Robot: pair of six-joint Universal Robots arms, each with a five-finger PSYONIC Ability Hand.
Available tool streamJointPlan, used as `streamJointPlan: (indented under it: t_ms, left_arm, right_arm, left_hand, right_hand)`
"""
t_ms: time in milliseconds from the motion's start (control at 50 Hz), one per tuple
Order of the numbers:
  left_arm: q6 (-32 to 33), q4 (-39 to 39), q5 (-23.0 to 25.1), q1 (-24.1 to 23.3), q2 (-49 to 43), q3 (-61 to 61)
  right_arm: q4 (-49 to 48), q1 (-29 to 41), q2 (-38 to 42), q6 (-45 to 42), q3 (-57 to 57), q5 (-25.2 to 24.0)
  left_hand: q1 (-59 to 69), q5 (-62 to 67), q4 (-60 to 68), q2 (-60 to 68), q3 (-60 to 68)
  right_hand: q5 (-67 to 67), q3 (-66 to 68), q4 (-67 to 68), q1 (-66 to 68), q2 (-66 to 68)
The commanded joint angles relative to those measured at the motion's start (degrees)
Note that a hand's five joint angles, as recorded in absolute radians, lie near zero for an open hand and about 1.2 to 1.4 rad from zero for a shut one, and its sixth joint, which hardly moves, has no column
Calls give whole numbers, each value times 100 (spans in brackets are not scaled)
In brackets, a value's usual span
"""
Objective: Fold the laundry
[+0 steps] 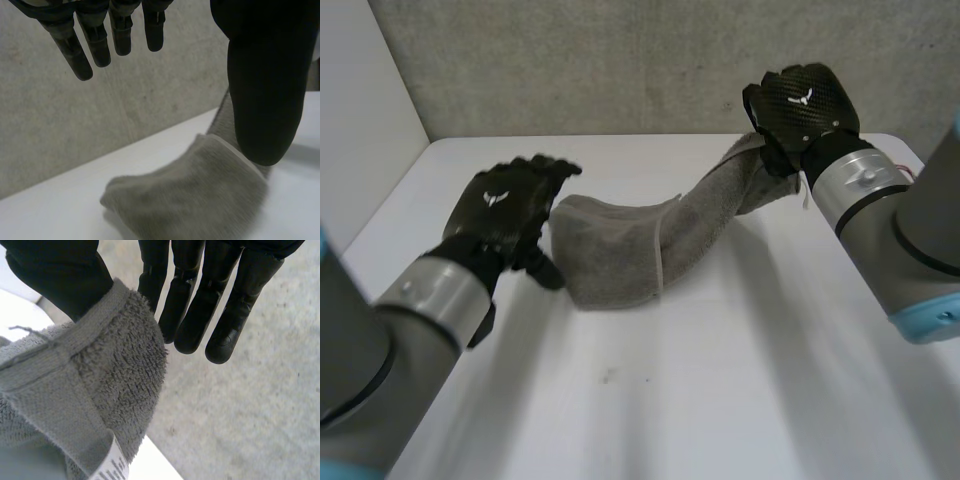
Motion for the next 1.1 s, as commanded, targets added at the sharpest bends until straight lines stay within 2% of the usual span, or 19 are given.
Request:
streamJointPlan:
  t_ms: [20,80,180,240,360,380,400,440,460,480,500,560,680,760,840,880,920,1000,1100]
  left_arm:
    - [-4,54,431,-1,-1828,1794]
    - [-4,1,608,-18,-2174,2105]
    - [-13,-315,1485,-45,-3349,3035]
    - [-22,-395,1619,-45,-3572,3186]
    - [-31,-518,1760,-53,-4020,3397]
    - [-31,-509,1760,-53,-4029,3389]
    - [-31,-509,1760,-53,-4029,3389]
    - [-22,-509,1733,-53,-4011,3371]
    - [-22,-509,1733,-53,-4011,3371]
    - [-22,-492,1672,-53,-3959,3380]
    - [-31,-474,1602,-45,-3863,3397]
    - [-31,-465,1487,-27,-3704,3433]
    - [-13,-140,599,114,-2798,3406]
    - [-57,36,135,359,-2054,3240]
    - [-83,-26,63,324,-1673,2923]
    - [-83,-96,11,272,-1271,2189]
    - [-83,-79,-16,237,-912,1662]
    - [-83,159,-77,166,-109,603]
    - [-31,1168,-69,9,725,-1204]
  right_arm:
    - [-17,134,-962,2,445,-450]
    - [-26,196,-1096,2,516,-485]
    - [-61,345,-1394,-33,735,-512]
    - [-52,346,-1421,-33,762,-503]
    - [-52,240,-1386,-42,815,-503]
    - [-70,231,-1368,-42,815,-512]
    - [-70,231,-1368,-42,815,-512]
    - [-88,223,-1316,-50,788,-494]
    - [-88,223,-1315,-51,788,-494]
    - [-96,223,-1237,-68,736,-485]
    - [-96,223,-1080,-68,657,-477]
    - [-96,214,-858,-77,516,-459]
    - [-9,170,65,-279,-460,-239]
    - [26,196,713,-542,-1598,479]
    - [71,231,1146,-587,-2376,789]
    - [71,249,1478,-561,-2840,763]
    - [62,249,1601,-569,-2937,737]
    - [62,275,1743,-569,-2929,710]
    - [53,494,1866,-613,-2588,675]
  left_hand:
    - [100,128,116,122,96]
    - [117,145,132,138,113]
    - [201,229,216,222,196]
    - [285,313,301,307,281]
    - [1833,1861,1848,1854,1828]
    - [2765,2793,2781,2787,2761]
    - [2774,2803,2790,2796,2770]
    - [5419,5447,5435,5441,5415]
    - [5432,5460,5448,5454,5428]
    - [6498,6526,6514,6520,6494]
    - [6690,6718,6705,6711,6686]
    - [6692,6720,6707,6713,6688]
    - [6692,6720,6707,6713,6688]
    - [6692,6720,6707,6713,6688]
    - [6692,6720,6707,6713,6688]
    - [5540,5568,5556,5562,5536]
    - [5184,5212,5199,5205,5179]
    - [5197,5225,5212,5218,5193]
    - [5113,5141,5128,5134,5109]
  right_hand:
    - [1408,1200,1171,2490,1278]
    - [1408,1200,1171,2490,1278]
    - [1408,1200,1171,2490,1278]
    - [1408,1200,1171,2490,1278]
    - [1408,1200,1171,2490,1278]
    - [1408,1200,1171,2490,1278]
    - [1408,1200,1171,2490,1278]
    - [1408,1200,1171,2490,1278]
    - [1408,1200,1171,2490,1278]
    - [1408,1200,1171,2490,1278]
    - [1408,1200,1171,2490,1278]
    - [1408,1200,1171,2490,1278]
    - [1408,1200,1171,2490,1278]
    - [1408,1200,1171,2490,1278]
    - [1408,1200,1171,2490,1278]
    - [1408,1200,1171,2490,1278]
    - [1408,1200,1171,2490,1278]
    - [1408,1200,1171,2490,1278]
    - [1408,1200,1171,2490,1278]
